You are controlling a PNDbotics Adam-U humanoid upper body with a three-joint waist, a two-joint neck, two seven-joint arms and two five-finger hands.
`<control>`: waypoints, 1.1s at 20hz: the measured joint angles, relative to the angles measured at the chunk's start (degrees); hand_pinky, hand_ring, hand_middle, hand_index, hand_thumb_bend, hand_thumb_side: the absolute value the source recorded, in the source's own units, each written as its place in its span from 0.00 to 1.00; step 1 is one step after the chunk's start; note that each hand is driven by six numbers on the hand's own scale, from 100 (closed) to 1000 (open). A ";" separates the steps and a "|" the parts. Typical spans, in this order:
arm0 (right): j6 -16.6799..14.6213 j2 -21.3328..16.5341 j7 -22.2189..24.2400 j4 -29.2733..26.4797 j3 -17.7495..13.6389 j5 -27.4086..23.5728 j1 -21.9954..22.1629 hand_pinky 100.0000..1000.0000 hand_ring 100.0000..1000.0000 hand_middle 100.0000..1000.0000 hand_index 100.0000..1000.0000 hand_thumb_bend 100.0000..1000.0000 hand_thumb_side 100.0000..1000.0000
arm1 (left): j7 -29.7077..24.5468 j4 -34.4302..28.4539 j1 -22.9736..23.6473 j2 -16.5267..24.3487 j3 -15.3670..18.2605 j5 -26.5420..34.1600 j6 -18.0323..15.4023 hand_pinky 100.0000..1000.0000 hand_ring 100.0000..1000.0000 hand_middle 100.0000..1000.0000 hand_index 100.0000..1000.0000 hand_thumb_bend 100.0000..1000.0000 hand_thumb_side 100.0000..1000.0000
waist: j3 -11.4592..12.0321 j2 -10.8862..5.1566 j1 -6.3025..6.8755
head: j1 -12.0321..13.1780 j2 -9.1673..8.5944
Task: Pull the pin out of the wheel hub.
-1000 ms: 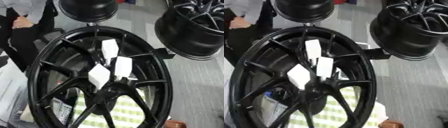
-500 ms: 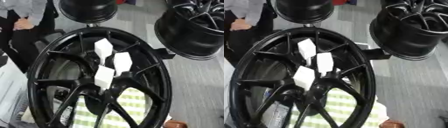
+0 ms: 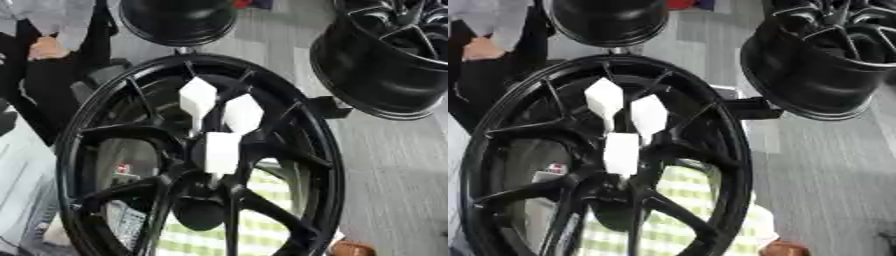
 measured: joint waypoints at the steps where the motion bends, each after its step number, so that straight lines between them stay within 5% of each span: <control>1: -0.05 0.05 0.31 0.00 -0.02 0.17 0.01 0.92 0.92 0.84 0.84 0.00 0.29 | -0.03 0.00 0.00 0.00 0.00 0.00 0.03 0.84 0.75 0.74 0.79 0.01 0.90 | 0.00 0.00 -0.01 | 0.00 0.00; 7: -0.10 0.27 1.29 0.00 -0.35 0.75 0.31 0.93 0.93 0.85 0.84 0.00 0.21 | -0.17 0.00 0.01 0.00 -0.01 0.00 0.17 0.84 0.75 0.74 0.79 0.01 0.90 | 0.07 -0.01 -0.25 | -0.01 0.00; 8: -0.11 0.28 1.40 0.00 -0.35 0.81 0.43 0.93 0.93 0.86 0.85 0.03 0.00 | -0.17 0.00 0.01 0.00 -0.01 0.00 0.17 0.84 0.75 0.74 0.79 0.00 0.89 | 0.09 -0.02 -0.26 | -0.02 0.01; 10: 0.00 0.29 1.81 0.00 -0.36 1.13 0.48 0.94 0.93 0.85 0.83 0.14 0.00 | -0.19 0.00 0.01 0.00 -0.02 0.01 0.19 0.84 0.75 0.74 0.79 0.00 0.88 | 0.12 -0.03 -0.26 | -0.02 0.01; 15: 0.02 0.29 2.26 0.00 -0.57 1.92 0.48 0.94 0.93 0.84 0.82 0.20 0.00 | -0.29 0.00 0.01 0.00 -0.02 0.02 0.29 0.84 0.75 0.74 0.79 0.00 0.88 | 0.14 -0.06 -0.26 | -0.03 0.01; 22: 0.13 0.29 1.42 0.00 -0.88 2.31 0.48 0.93 0.93 0.84 0.82 0.18 0.00 | -0.40 0.00 0.01 0.00 -0.03 0.08 0.39 0.84 0.75 0.74 0.79 0.00 0.88 | 0.14 -0.21 -0.27 | -0.04 0.01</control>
